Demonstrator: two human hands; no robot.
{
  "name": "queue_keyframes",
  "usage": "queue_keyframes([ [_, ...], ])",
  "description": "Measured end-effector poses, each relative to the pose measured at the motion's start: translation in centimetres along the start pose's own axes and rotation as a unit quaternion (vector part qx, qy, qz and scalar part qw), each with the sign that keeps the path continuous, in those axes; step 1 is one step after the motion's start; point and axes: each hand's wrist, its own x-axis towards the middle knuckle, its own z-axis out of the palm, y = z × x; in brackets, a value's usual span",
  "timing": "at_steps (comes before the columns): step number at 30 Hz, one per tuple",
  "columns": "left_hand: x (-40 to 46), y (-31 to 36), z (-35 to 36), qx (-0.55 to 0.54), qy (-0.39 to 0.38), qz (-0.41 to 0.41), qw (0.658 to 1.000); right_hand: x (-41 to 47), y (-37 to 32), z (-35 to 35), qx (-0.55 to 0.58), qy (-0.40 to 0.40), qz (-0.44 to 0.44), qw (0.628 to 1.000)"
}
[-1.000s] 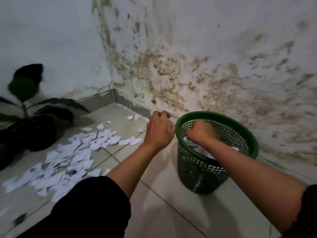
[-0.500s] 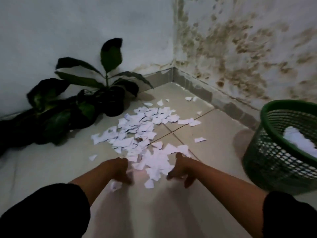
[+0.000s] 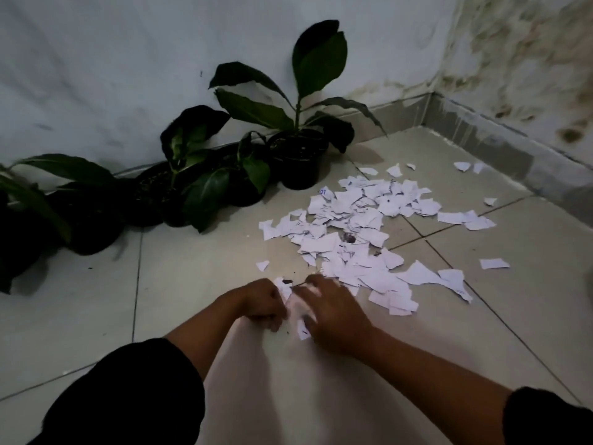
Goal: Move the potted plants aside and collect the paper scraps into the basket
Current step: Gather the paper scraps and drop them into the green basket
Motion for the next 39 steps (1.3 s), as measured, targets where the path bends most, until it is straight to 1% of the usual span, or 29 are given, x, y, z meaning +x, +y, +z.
queue_keyframes([
  [1, 0.1, -0.2, -0.3, -0.014, 0.040, 0.017, 0.999, -0.2, -0.2, 1.0, -0.026, -0.022, -0.051, 0.998],
  [2, 0.2, -0.7, -0.7, -0.010, 0.100, 0.031, 0.995, -0.4, -0.2, 2.1, -0.063, -0.049, -0.093, 0.992],
  [4, 0.6, -2.2, -1.3, -0.009, 0.236, 0.049, 0.971, -0.4, 0.2, 3.5, -0.124, -0.085, -0.125, 0.981],
  [5, 0.8, -2.9, -1.5, -0.035, 0.282, 0.056, 0.957, -0.1, 0.6, 3.9, -0.141, -0.091, -0.125, 0.978],
  [7, 1.7, -4.1, -1.6, -0.059, 0.328, 0.070, 0.940, 1.0, 1.9, 4.2, -0.175, -0.088, -0.089, 0.977],
  [10, 3.4, -5.0, -1.6, -0.068, 0.381, 0.077, 0.919, 3.1, 3.8, 3.5, -0.170, -0.031, 0.025, 0.985],
  [11, 3.8, -4.9, -1.5, -0.072, 0.395, 0.077, 0.912, 3.5, 3.9, 3.1, -0.164, -0.018, 0.047, 0.985],
  [12, 4.2, -4.7, -1.5, -0.072, 0.405, 0.077, 0.908, 3.8, 3.8, 3.1, -0.159, -0.011, 0.033, 0.987],
  [14, 5.0, -4.0, -1.4, -0.075, 0.414, 0.085, 0.903, 4.3, 3.0, 3.5, -0.159, -0.012, -0.050, 0.986],
  [15, 5.5, -3.5, -1.4, -0.075, 0.416, 0.096, 0.901, 4.6, 2.8, 3.8, -0.162, -0.011, -0.073, 0.984],
  [16, 6.0, -3.0, -1.4, -0.075, 0.415, 0.104, 0.901, 4.9, 2.8, 4.2, -0.160, 0.001, -0.070, 0.985],
  [18, 7.2, -1.8, -1.5, -0.073, 0.407, 0.101, 0.905, 5.7, 3.7, 4.3, -0.154, 0.025, -0.009, 0.988],
  [20, 8.4, -0.7, -1.4, -0.071, 0.396, 0.076, 0.912, 6.3, 5.3, 3.6, -0.174, 0.045, 0.051, 0.982],
  [22, 9.6, 0.2, -1.2, -0.053, 0.386, 0.058, 0.919, 6.5, 7.0, 2.4, -0.187, 0.070, 0.088, 0.976],
  [25, 11.0, 1.6, -1.2, -0.037, 0.381, 0.054, 0.922, 5.9, 9.3, 0.7, -0.155, 0.129, 0.135, 0.970],
  [27, 11.6, 2.5, -1.2, -0.016, 0.382, 0.061, 0.922, 5.2, 10.5, -0.4, -0.133, 0.160, 0.227, 0.951],
  [29, 12.1, 3.5, -0.6, 0.034, 0.388, 0.089, 0.917, 4.8, 11.7, -0.9, -0.095, 0.137, 0.341, 0.925],
  [30, 12.1, 4.1, 0.0, 0.022, 0.395, 0.110, 0.912, 4.6, 12.2, -0.7, -0.082, 0.114, 0.369, 0.919],
  [31, 12.0, 4.7, 0.8, 0.004, 0.398, 0.133, 0.908, 4.5, 12.4, -0.5, -0.081, 0.101, 0.367, 0.921],
  [32, 11.8, 5.2, 1.8, -0.004, 0.397, 0.167, 0.902, 4.4, 12.5, -0.3, -0.082, 0.098, 0.341, 0.931],
  [34, 11.2, 5.9, 3.5, 0.014, 0.387, 0.239, 0.891, 4.8, 12.5, 0.1, -0.064, 0.104, 0.270, 0.955],
  [36, 10.5, 6.1, 3.8, -0.015, 0.383, 0.292, 0.876, 5.3, 12.5, 0.2, -0.024, 0.108, 0.210, 0.971],
  [38, 10.3, 5.9, 3.8, -0.082, 0.419, 0.321, 0.845, 5.4, 12.6, 0.1, 0.003, 0.113, 0.146, 0.983],
  [39, 10.4, 5.8, 3.8, -0.106, 0.438, 0.317, 0.834, 5.4, 12.6, 0.1, 0.004, 0.110, 0.124, 0.986],
])
